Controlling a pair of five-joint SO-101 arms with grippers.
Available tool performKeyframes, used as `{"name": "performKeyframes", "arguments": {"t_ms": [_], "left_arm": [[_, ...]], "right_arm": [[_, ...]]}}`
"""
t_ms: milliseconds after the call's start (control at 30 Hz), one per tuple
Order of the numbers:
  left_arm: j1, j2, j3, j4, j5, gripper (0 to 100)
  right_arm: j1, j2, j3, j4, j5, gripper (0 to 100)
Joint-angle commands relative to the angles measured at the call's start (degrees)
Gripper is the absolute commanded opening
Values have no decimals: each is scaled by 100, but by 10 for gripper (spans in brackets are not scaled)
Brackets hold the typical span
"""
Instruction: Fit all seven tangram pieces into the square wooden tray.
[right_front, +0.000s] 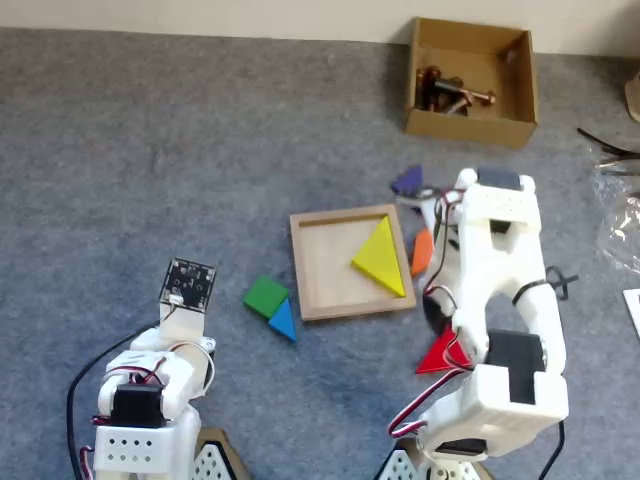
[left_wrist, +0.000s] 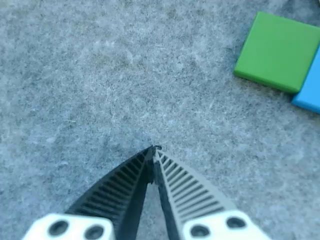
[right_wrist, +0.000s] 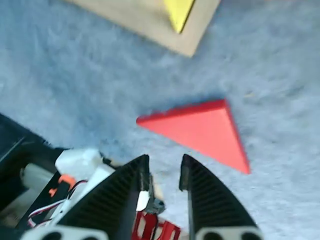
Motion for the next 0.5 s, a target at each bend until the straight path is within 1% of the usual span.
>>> {"name": "performKeyframes", "arguments": {"t_ms": [0,133,267,467], "left_arm": [[136,-31,119,18,44,5],[136,-31,119,18,44,5],[136,-31,119,18,44,5],[136,-31,119,18,44,5]], "right_arm": [[189,-145,277,110,35,71],[444,-145,567,110,35,2],[646,-145,840,110,62,5],[637,-145,1288,92,70,5]]}}
